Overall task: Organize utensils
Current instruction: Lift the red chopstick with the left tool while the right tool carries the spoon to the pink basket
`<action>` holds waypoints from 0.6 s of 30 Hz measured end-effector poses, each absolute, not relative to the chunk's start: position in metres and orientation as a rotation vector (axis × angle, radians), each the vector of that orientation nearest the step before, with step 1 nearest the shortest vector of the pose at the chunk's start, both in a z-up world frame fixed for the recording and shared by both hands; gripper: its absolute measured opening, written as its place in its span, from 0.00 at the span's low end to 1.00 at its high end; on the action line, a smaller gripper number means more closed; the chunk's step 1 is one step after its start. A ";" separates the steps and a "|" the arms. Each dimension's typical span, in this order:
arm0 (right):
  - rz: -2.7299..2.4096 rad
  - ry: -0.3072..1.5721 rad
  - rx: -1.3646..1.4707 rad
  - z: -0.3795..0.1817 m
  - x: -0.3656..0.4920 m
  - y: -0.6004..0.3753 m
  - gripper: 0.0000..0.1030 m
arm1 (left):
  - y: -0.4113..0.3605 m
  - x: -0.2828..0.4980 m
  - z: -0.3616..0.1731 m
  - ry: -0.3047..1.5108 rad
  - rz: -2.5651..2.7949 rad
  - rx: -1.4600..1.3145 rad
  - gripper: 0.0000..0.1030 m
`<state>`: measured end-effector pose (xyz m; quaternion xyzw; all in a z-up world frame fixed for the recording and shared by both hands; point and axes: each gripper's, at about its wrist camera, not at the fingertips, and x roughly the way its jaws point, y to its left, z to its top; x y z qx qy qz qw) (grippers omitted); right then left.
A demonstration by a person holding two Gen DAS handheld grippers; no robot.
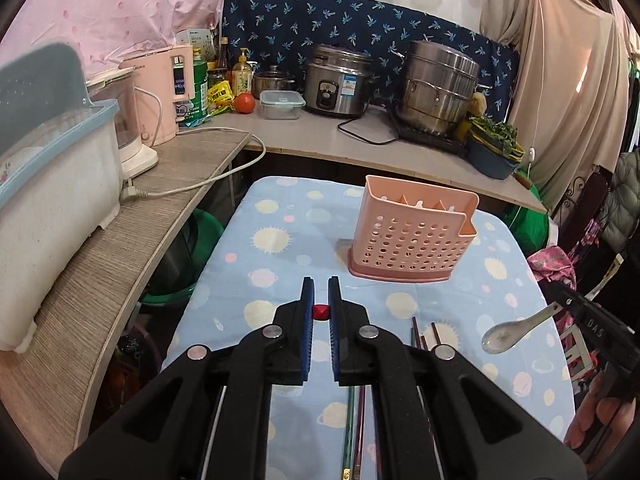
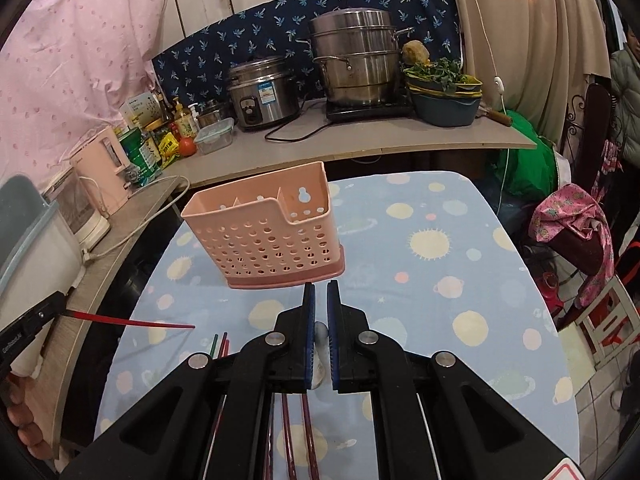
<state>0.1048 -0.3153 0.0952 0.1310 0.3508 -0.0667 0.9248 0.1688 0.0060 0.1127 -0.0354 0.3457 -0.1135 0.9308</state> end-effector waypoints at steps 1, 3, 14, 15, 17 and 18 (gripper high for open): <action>-0.131 0.730 0.276 0.091 0.103 -0.314 0.06 | 0.009 0.167 0.113 0.705 -0.228 -0.073 0.07; -0.122 0.750 0.283 0.083 0.099 -0.311 0.06 | 0.014 0.165 0.112 0.710 -0.228 -0.070 0.07; -0.103 0.786 0.298 0.067 0.071 -0.297 0.06 | 0.030 0.123 0.121 0.705 -0.250 -0.047 0.07; -0.104 0.786 0.296 0.067 0.067 -0.295 0.06 | 0.032 0.116 0.119 0.710 -0.252 -0.052 0.07; -0.100 0.786 0.298 0.066 0.060 -0.294 0.06 | 0.035 0.105 0.117 0.714 -0.249 -0.051 0.07; -0.098 0.787 0.301 0.066 0.057 -0.293 0.06 | 0.037 0.100 0.117 0.714 -0.248 -0.052 0.07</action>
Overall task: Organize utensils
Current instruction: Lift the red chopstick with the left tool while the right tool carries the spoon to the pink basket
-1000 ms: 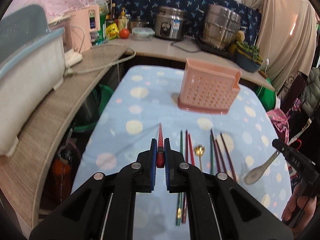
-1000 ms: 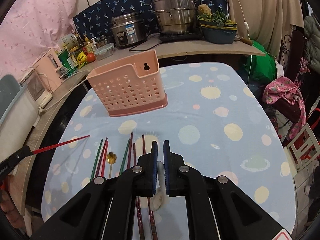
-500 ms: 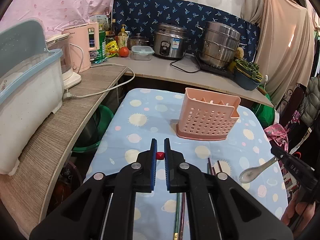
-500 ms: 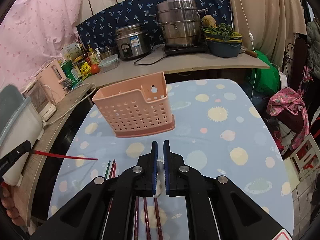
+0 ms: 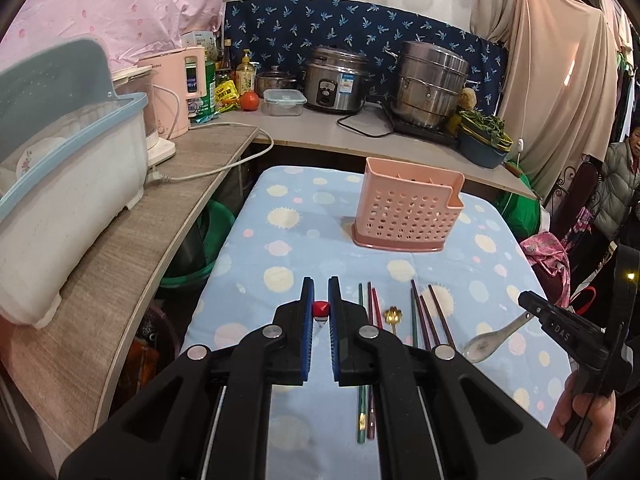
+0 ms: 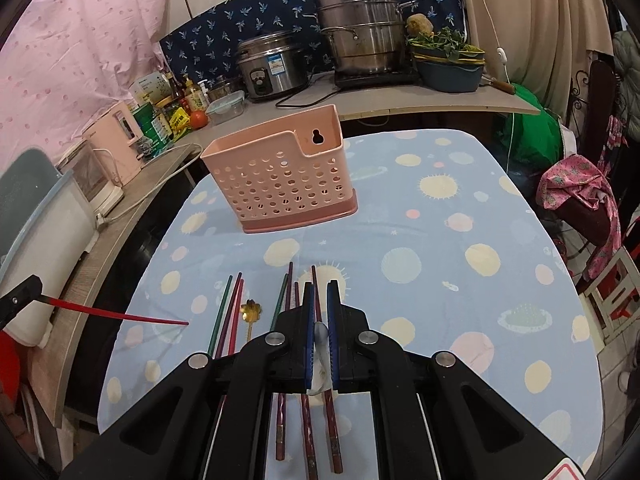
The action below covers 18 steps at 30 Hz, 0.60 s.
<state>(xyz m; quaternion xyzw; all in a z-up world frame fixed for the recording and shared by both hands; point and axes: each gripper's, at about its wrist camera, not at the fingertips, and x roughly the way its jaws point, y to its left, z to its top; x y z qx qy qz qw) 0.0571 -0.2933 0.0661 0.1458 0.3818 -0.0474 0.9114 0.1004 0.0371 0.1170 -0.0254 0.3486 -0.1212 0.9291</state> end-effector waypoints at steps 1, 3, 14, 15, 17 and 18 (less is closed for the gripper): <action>-0.094 0.787 0.304 0.066 0.053 -0.292 0.06 | 0.039 0.095 0.118 0.712 -0.243 -0.050 0.07; -0.091 0.787 0.299 0.067 0.047 -0.289 0.06 | 0.043 0.087 0.119 0.708 -0.235 -0.050 0.07; -0.077 0.781 0.266 0.080 0.016 -0.269 0.06 | 0.053 0.059 0.124 0.705 -0.243 -0.056 0.07; -0.078 0.782 0.264 0.080 0.014 -0.269 0.06 | 0.052 0.058 0.126 0.702 -0.244 -0.055 0.07; -0.077 0.780 0.264 0.080 0.013 -0.270 0.06 | 0.050 0.056 0.130 0.693 -0.245 -0.053 0.06; -0.078 0.779 0.265 0.079 0.013 -0.270 0.06 | 0.050 0.054 0.133 0.689 -0.247 -0.053 0.06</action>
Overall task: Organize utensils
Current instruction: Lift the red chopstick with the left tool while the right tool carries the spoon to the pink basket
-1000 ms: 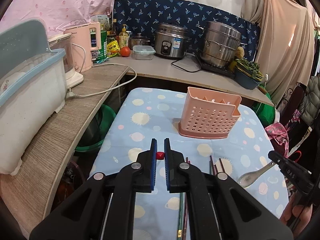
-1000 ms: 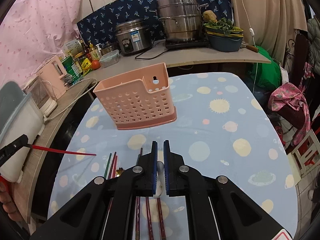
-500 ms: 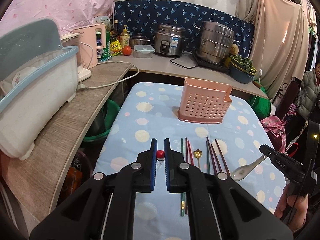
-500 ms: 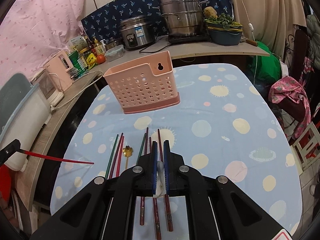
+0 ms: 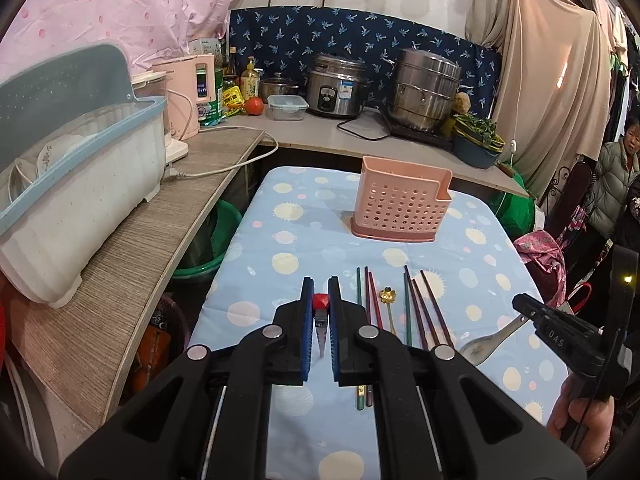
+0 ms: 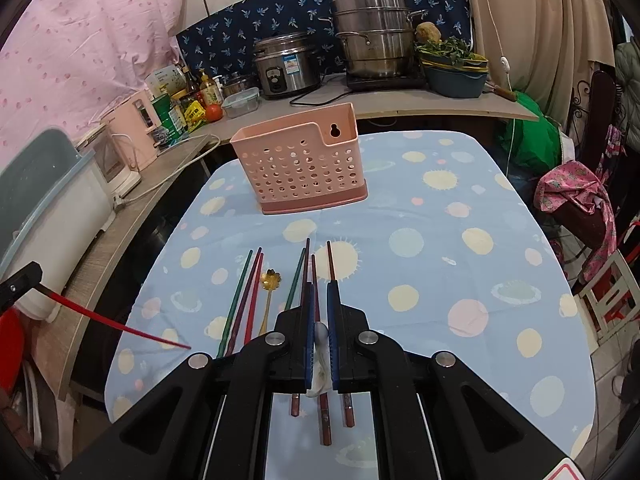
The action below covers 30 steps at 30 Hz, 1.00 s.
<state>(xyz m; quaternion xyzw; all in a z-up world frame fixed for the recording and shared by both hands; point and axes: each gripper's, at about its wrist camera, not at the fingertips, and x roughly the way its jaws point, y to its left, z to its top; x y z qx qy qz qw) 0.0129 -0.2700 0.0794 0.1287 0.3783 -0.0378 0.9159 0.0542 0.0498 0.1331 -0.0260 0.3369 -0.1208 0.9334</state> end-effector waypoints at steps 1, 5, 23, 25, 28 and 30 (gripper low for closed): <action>-0.078 0.774 0.268 0.080 0.013 -0.271 0.06 | 0.049 0.053 0.138 0.684 -0.245 -0.050 0.06; -0.073 0.754 0.280 0.085 0.016 -0.273 0.06 | 0.047 0.050 0.156 0.649 -0.258 -0.044 0.06; -0.060 0.681 0.261 0.121 0.095 -0.299 0.06 | -0.023 0.122 0.236 0.479 -0.374 -0.036 0.07; -0.063 0.668 0.263 0.126 0.111 -0.305 0.06 | -0.030 0.140 0.243 0.460 -0.374 -0.046 0.07; -0.063 0.654 0.272 0.132 0.138 -0.313 0.06 | -0.041 0.168 0.252 0.436 -0.373 -0.051 0.07; -0.069 0.644 0.266 0.136 0.158 -0.317 0.06 | -0.047 0.188 0.259 0.419 -0.375 -0.065 0.07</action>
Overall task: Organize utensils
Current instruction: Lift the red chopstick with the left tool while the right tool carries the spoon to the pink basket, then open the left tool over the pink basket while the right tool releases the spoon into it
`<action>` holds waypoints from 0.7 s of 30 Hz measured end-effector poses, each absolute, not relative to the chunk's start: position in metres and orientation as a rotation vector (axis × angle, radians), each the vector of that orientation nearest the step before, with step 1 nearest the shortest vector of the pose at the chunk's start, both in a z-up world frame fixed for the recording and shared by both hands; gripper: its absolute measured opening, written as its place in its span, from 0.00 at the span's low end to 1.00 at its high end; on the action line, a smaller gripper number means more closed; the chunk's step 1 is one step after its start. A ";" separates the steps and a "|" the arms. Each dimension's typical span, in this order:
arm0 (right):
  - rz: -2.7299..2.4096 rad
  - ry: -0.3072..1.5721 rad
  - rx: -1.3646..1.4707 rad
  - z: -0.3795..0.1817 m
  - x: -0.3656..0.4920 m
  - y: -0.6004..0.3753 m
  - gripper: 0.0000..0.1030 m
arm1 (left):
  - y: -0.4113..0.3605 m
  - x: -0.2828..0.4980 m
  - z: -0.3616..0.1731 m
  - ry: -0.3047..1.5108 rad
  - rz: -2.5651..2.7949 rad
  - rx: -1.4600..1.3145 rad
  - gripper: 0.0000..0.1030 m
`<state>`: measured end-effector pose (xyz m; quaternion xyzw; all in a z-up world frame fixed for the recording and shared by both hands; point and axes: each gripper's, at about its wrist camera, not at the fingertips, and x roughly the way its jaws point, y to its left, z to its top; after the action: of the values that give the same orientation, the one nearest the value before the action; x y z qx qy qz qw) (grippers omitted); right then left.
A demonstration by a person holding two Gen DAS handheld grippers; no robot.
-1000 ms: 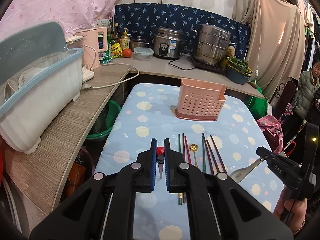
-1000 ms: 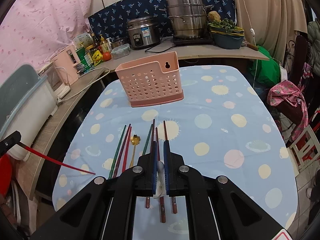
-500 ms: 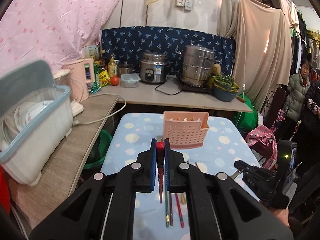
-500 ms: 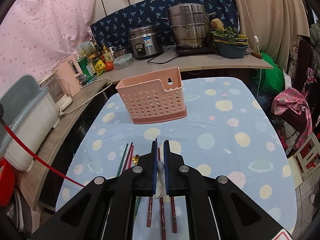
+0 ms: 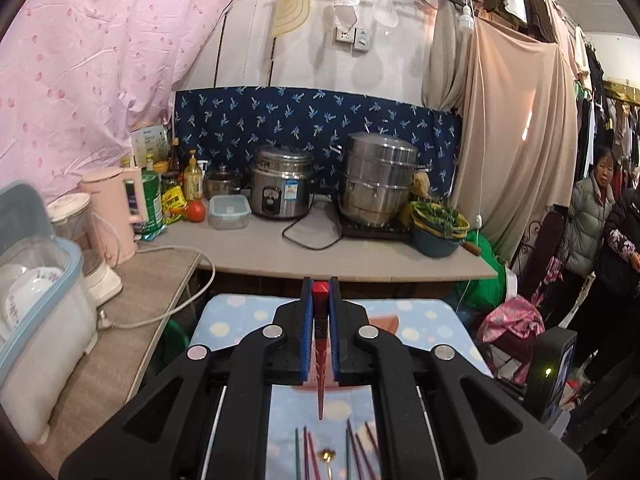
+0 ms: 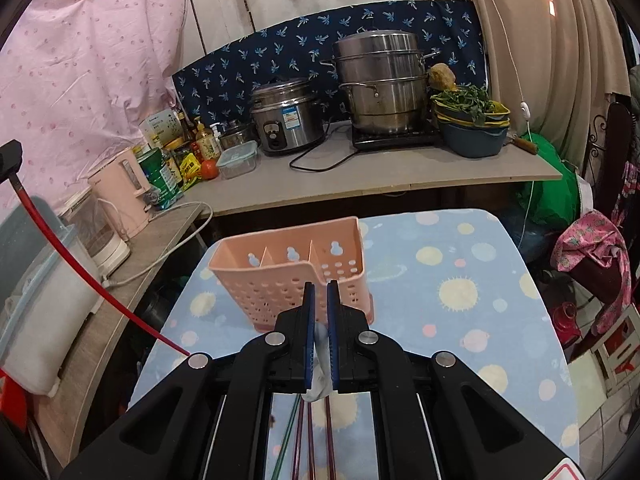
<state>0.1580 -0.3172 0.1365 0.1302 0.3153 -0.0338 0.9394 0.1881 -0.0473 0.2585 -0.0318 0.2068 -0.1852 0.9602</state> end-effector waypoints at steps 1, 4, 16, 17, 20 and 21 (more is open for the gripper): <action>-0.072 0.638 0.264 0.139 0.167 -0.319 0.06 | -0.050 0.196 0.263 0.407 -0.373 -0.071 0.07; -0.080 0.621 0.261 0.145 0.192 -0.326 0.06 | -0.058 0.223 0.271 0.384 -0.364 -0.086 0.07; -0.088 0.593 0.262 0.145 0.265 -0.343 0.06 | -0.074 0.312 0.248 0.420 -0.344 -0.108 0.07; -0.087 0.605 0.259 0.141 0.270 -0.343 0.06 | -0.075 0.316 0.242 0.433 -0.343 -0.107 0.07; -0.089 0.643 0.254 0.126 0.280 -0.343 0.06 | -0.076 0.330 0.222 0.482 -0.341 -0.112 0.07; -0.088 0.656 0.256 0.121 0.283 -0.344 0.06 | -0.076 0.334 0.217 0.498 -0.345 -0.115 0.07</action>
<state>0.2828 -0.3438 0.1210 0.1256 0.3211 -0.0433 0.9377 0.3336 -0.0761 0.2170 -0.0566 0.2451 -0.1698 0.9528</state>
